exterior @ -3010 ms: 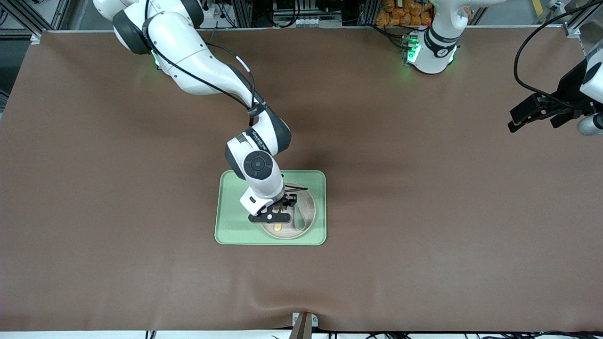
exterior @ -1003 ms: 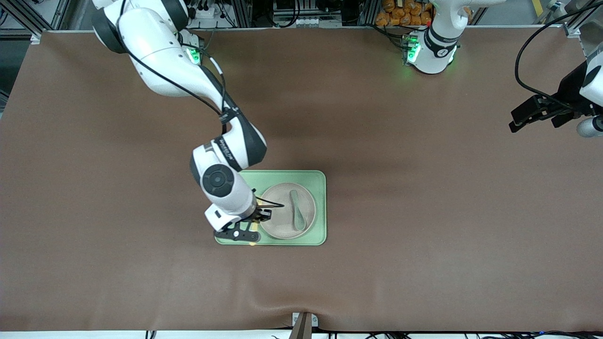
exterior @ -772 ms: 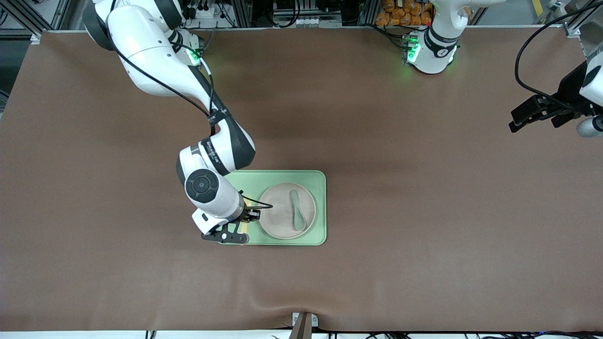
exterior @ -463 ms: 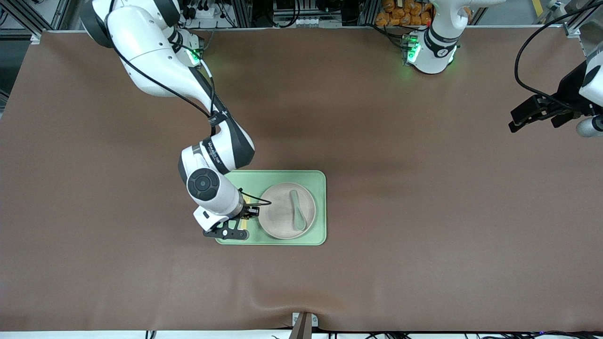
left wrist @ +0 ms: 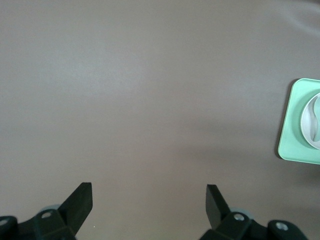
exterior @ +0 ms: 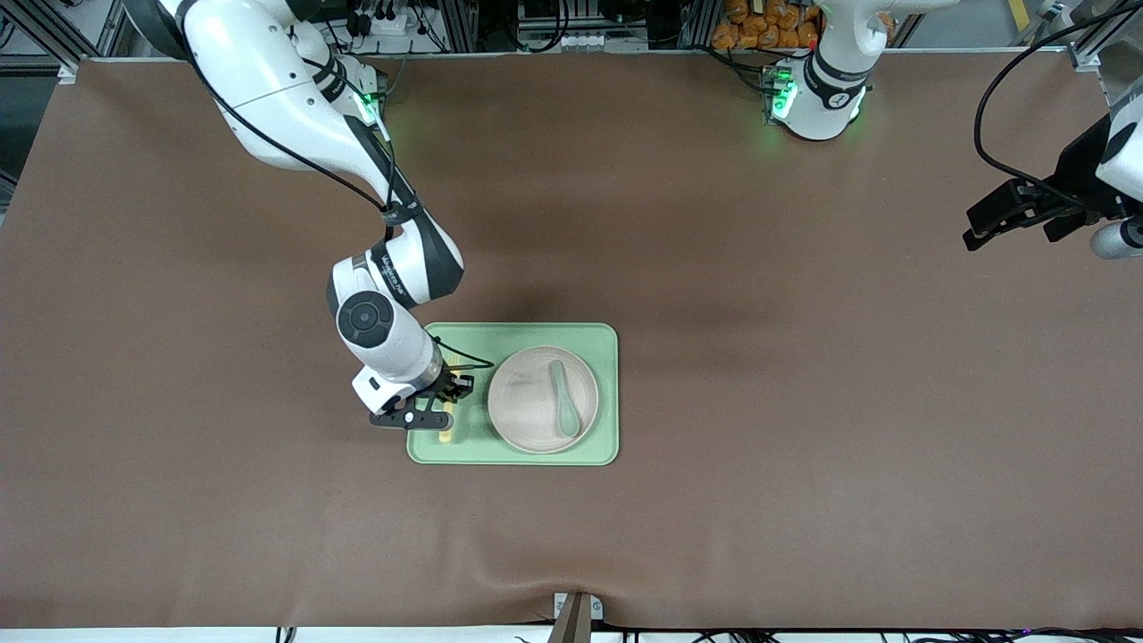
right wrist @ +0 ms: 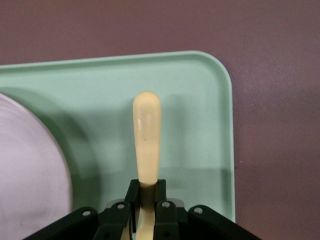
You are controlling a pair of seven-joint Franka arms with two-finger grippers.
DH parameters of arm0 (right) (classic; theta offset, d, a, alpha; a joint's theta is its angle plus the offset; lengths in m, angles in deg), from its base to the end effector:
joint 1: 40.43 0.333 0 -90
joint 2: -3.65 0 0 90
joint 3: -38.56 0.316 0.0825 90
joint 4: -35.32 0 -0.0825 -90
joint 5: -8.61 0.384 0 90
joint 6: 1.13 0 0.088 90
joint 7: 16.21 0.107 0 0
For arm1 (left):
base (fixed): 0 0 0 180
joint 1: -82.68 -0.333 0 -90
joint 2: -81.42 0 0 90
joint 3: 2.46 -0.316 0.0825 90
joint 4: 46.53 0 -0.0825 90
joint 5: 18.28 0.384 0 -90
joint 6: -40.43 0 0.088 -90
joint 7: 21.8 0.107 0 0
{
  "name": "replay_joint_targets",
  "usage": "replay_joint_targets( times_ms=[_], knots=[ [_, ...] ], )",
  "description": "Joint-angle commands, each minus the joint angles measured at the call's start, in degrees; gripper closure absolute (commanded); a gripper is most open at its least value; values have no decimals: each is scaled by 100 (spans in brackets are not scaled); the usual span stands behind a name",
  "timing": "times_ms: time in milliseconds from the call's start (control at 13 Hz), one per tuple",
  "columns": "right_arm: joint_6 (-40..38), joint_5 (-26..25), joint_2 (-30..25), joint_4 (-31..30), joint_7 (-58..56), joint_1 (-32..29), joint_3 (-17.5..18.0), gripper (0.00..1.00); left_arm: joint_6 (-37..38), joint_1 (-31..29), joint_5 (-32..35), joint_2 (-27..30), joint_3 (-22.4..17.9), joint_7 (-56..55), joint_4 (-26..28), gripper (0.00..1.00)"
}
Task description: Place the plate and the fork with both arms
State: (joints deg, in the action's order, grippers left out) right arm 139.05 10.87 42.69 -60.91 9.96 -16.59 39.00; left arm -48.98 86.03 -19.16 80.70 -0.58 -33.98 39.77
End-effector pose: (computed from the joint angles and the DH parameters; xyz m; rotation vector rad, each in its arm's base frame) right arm 0.6281 0.2827 0.2127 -3.0736 0.0986 -0.0987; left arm 0.5556 -0.0524 0.6471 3.1134 0.1883 0.0606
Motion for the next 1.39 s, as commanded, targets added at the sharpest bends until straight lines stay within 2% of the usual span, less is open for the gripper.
replay_joint_targets(
  times_ms=[0, 154, 232, 309, 386, 540, 695, 772, 926, 1312],
  knots=[
    [149, 81, -274, -396, 54, -108, 97, 100, -15, 0, 61, 115, 14, 119, 28, 0],
    [341, 81, -222, -431, 186, -99, 97, 99, -24, 0, 52, 115, 14, 119, 19, 0],
    [343, 81, -213, -431, 213, -90, 97, 92, -24, 8, 52, 115, 14, 119, 19, 0],
    [334, 90, -213, -431, 222, -90, 97, 79, -85, 8, 44, 115, 14, 119, 19, 0],
    [316, 81, -204, -431, 222, -90, 97, 53, -112, 8, 52, 115, 14, 85, 19, 0],
    [290, 90, -204, -405, 387, -117, 97, 22, -94, 17, 52, 141, 14, 58, 19, 0],
    [177, 90, -230, -265, 486, -152, 106, 13, -77, 26, 52, 150, 14, 58, 19, 0],
    [-103, 90, -265, -125, 486, -161, 106, 7, -42, 0, 52, 150, 14, 110, 28, 0],
    [-726, 90, -344, 191, 494, -265, 97, 0, -7, -9, 44, 159, -12, 137, 28, 0],
    [-2308, 81, -958, 771, 433, -705, 79, 0, 11, -88, 79, 159, -39, 216, 45, 0]
  ],
)
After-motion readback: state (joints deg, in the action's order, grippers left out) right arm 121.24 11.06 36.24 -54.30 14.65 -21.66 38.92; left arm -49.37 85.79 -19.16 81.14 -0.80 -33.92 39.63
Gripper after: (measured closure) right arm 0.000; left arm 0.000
